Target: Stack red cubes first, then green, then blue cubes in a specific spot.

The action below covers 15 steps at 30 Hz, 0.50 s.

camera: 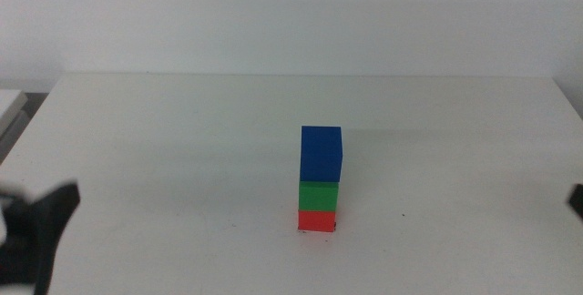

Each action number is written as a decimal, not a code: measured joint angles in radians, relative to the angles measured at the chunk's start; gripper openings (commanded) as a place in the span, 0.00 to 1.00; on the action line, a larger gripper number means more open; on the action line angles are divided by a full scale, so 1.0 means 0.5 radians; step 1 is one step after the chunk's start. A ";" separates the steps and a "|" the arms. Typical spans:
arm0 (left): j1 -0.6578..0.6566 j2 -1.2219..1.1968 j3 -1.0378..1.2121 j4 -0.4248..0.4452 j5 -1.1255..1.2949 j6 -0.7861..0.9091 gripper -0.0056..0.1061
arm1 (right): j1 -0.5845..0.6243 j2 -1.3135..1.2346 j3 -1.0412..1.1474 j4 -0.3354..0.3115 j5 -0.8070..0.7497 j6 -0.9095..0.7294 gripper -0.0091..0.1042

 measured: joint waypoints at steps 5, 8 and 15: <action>0.009 -0.462 0.331 0.022 -0.013 0.000 0.89 | -0.322 -0.451 0.276 0.026 -0.160 0.004 0.90; 0.009 -0.687 0.438 0.039 -0.026 0.000 0.89 | -0.472 -0.684 0.421 0.030 -0.187 0.004 0.90; 0.009 -0.907 0.639 0.055 -0.069 0.000 0.89 | -0.575 -1.032 0.647 0.034 -0.216 0.004 0.90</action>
